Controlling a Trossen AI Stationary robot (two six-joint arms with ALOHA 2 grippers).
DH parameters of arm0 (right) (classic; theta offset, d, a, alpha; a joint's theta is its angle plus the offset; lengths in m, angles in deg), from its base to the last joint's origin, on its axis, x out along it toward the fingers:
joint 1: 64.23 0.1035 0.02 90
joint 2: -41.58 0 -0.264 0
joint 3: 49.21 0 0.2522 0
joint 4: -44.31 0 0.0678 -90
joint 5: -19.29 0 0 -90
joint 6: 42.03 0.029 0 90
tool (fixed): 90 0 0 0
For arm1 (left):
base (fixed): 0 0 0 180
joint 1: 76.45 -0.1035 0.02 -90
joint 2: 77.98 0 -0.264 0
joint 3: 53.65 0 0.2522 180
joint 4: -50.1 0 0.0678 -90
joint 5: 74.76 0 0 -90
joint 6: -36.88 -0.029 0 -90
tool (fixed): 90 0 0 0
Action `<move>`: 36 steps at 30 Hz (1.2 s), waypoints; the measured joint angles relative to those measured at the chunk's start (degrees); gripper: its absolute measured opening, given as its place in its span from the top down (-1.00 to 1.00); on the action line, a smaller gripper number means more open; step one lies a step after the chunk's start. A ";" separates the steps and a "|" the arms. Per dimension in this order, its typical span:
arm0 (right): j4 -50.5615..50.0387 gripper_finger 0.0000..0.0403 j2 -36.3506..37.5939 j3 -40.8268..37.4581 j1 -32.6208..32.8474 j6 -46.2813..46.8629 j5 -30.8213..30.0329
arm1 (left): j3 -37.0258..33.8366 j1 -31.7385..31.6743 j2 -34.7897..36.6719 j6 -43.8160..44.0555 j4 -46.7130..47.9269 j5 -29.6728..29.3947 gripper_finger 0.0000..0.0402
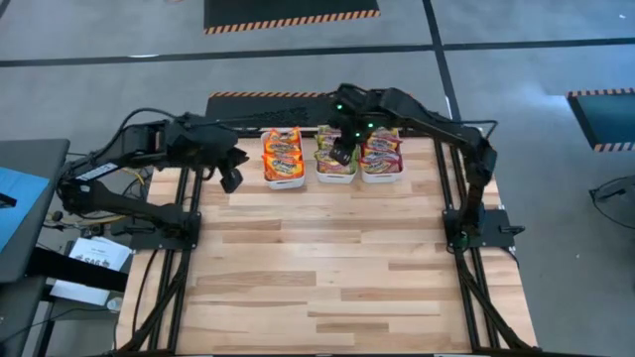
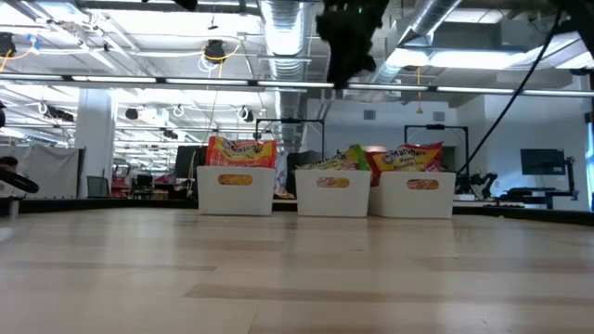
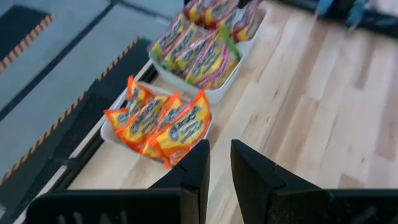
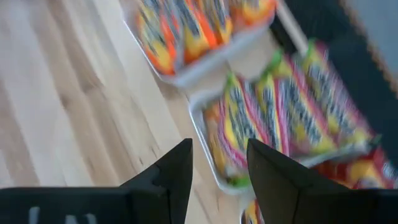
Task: Sort Maruchan noodles
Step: Return to Home Position
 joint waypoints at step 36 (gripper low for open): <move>55.14 0.13 23.72 -40.45 12.58 18.59 5.68 | -66.73 8.83 63.35 0.83 -44.55 8.17 0.74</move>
